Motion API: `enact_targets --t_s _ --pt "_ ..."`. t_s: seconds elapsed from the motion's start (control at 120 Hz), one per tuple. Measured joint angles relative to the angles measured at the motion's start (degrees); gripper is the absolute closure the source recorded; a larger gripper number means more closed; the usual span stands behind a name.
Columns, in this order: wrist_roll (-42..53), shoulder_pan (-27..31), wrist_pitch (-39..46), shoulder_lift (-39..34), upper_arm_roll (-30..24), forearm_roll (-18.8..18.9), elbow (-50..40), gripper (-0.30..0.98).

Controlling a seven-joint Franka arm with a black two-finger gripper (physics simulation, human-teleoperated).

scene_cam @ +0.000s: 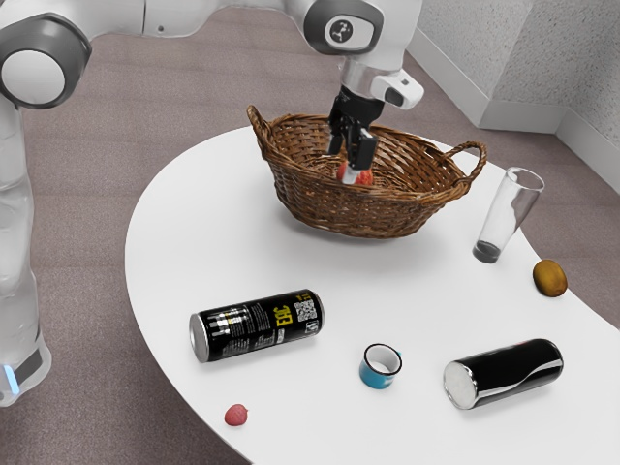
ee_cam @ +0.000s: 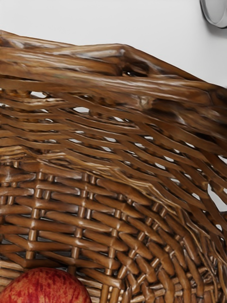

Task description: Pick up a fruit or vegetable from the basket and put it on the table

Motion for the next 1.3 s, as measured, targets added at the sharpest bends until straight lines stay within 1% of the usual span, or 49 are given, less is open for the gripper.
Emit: enact_targets --t_s 0.025,0.05,0.083,0.117,0.208,0.4,0.433,0.525,0.617,0.717,0.767,0.85,0.933,0.983,1.117,1.15,1.225,1.3 --pt "0.0 -2.9 -1.1 5.2 3.1 0.0 9.7 0.0" --pt "0.0 -4.1 -2.0 8.4 5.1 0.1 15.8 0.0" --pt "0.1 -4.0 -3.1 11.0 6.6 0.1 20.5 0.0" --pt "0.1 -3.7 -4.0 12.4 7.5 0.1 23.1 0.0" --pt "0.1 -3.6 -5.8 13.7 8.2 0.1 25.6 0.0" --pt "0.2 -3.7 -7.8 14.0 8.4 0.2 26.1 0.0" --pt "0.2 -3.9 -8.2 14.1 8.9 -0.3 26.3 0.0" --pt "-0.2 -3.6 -11.0 13.6 11.3 -2.3 33.8 0.0" --pt "-1.0 -3.7 -13.3 11.9 11.7 -3.3 36.8 0.0" --pt "-2.4 -3.8 -14.6 12.3 11.9 -3.7 37.2 0.0" --pt "-3.5 -4.0 -14.9 13.1 14.3 -3.7 37.2 0.0" --pt "-5.2 -3.7 -14.2 15.0 20.1 -3.6 36.4 0.0" --pt "-7.3 -3.5 -11.8 16.9 22.9 -3.5 34.9 0.0" --pt "-8.8 -3.0 -10.4 18.4 23.7 -3.7 34.5 0.0" --pt "-12.2 -1.6 -9.4 20.3 24.0 -6.1 32.9 0.0" --pt "-12.9 -1.8 -9.2 19.8 24.0 -6.5 31.0 0.0" --pt "-14.6 -2.7 -7.0 15.6 23.9 -6.9 21.2 0.0" --pt "-16.0 -3.5 -5.0 13.5 23.9 -7.1 15.8 0.0"
